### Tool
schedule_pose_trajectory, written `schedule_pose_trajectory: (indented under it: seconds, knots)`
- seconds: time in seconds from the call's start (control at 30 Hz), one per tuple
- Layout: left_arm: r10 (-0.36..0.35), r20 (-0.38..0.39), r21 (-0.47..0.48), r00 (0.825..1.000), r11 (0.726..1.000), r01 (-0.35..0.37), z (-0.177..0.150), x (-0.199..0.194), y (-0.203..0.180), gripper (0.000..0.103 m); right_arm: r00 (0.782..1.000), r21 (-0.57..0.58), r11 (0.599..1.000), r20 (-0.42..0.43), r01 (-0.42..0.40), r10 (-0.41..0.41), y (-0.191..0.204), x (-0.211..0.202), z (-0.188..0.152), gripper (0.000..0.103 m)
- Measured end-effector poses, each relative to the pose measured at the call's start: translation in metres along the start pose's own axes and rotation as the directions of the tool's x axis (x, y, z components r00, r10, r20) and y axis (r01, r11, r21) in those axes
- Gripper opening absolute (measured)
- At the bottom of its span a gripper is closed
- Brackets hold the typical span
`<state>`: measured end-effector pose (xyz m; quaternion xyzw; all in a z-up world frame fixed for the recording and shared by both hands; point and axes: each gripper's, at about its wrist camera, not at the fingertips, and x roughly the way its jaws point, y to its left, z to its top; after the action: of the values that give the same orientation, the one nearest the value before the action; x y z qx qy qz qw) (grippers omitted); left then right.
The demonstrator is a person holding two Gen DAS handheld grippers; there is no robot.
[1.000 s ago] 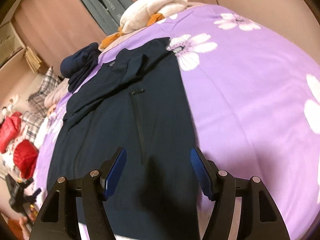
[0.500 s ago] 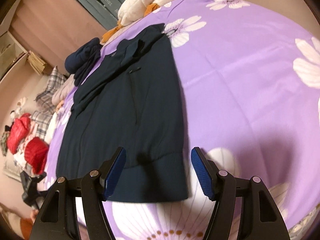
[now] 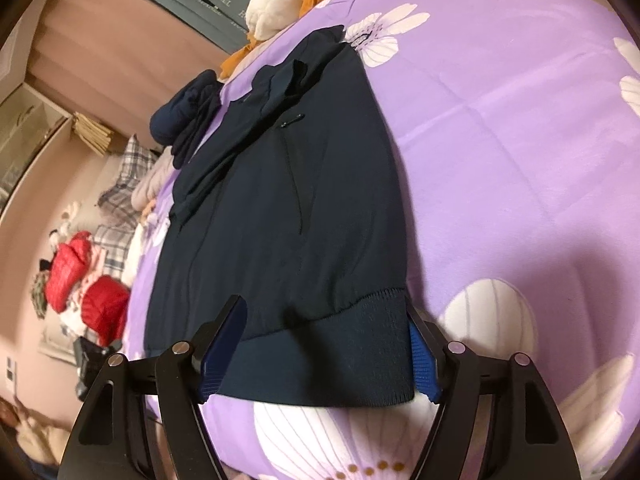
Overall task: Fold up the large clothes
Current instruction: 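Move both open tools to the ribbed hem of the jacket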
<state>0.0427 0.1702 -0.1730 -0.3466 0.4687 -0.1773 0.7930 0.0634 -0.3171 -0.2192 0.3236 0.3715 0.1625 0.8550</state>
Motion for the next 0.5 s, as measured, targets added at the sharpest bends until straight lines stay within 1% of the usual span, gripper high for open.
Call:
schedule_pose_trajectory:
  seconds: [0.03,0.17,0.5]
  knots:
    - [-0.005,-0.006,0.003,1.000,1.000,0.005,0.001,0.003,-0.002,0.102,1.000,0.003,1.000,-0.001,-0.004,0.004,0.000,0.001,0.001,0.075]
    - [0.018,-0.015,0.025,1.000,1.000,-0.018,0.005,0.013,-0.010,0.102,1.000,0.016,1.000,-0.003,-0.020,0.020,0.000,0.007,0.006,0.075]
    - [-0.023,-0.031,0.010,0.999,1.000,0.024,0.016,0.027,-0.013,0.102,0.997,0.036,0.997,0.002,-0.073,0.073,0.000,0.016,0.014,0.075]
